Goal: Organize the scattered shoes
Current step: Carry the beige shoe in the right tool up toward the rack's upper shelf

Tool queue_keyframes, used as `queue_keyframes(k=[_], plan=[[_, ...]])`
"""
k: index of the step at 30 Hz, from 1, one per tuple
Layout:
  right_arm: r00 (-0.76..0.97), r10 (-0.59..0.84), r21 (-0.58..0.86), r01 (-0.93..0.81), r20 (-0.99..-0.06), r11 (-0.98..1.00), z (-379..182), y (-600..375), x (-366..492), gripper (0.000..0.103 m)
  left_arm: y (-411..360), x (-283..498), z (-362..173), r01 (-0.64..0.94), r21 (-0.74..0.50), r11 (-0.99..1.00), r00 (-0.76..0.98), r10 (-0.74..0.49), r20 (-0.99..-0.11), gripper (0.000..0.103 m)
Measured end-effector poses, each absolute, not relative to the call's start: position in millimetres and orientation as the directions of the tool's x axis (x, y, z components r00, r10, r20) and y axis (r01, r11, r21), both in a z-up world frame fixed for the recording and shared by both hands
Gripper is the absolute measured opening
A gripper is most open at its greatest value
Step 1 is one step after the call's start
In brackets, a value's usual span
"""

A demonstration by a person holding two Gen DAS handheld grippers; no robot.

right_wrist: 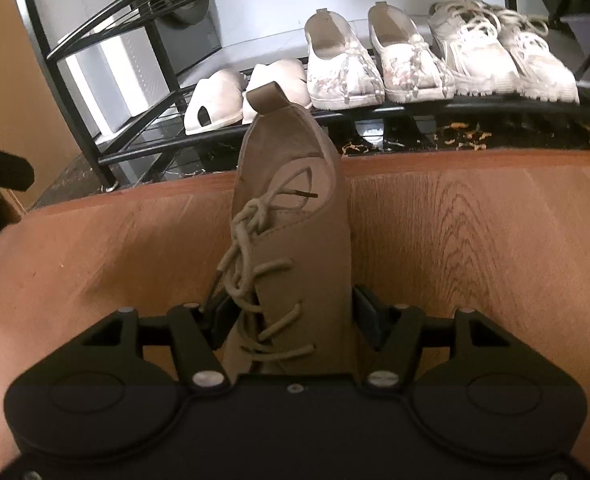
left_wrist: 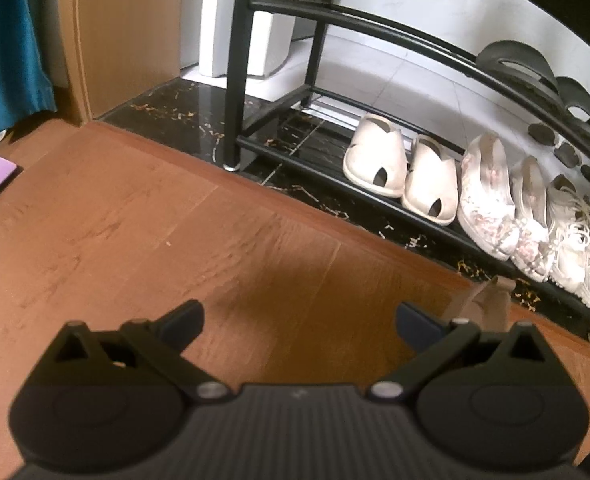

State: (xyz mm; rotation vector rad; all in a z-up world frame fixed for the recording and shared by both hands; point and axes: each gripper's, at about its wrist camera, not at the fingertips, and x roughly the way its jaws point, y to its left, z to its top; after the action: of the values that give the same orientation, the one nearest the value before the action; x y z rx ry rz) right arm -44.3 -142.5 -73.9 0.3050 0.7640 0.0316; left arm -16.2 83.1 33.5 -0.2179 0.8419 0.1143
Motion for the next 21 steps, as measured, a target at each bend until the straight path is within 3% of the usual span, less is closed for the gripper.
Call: queue_keyframes(k=[8, 14, 21], plan=[[0.736, 0.128, 0.264, 0.070, -0.665, 0.962, -74.3, -138.6, -44.9, 0.063, 82.8, -13.5, 32.0, -0.190, -0.136, 0.972, 0.655, 0.023, -0.755, 0.102], [0.747, 0.110, 0.248, 0.075, -0.656, 0.966, -73.9, -137.4, -43.1, 0.073, 83.8, -13.0, 32.3, -0.194, -0.139, 0.971, 0.656, 0.023, -0.754, 0.102], [0.751, 0.100, 0.189, 0.033, -0.653, 0.981, -76.8, -127.5, -39.9, 0.065, 84.0, -10.3, 29.4, -0.192, -0.139, 0.971, 0.649, 0.019, -0.761, 0.102]])
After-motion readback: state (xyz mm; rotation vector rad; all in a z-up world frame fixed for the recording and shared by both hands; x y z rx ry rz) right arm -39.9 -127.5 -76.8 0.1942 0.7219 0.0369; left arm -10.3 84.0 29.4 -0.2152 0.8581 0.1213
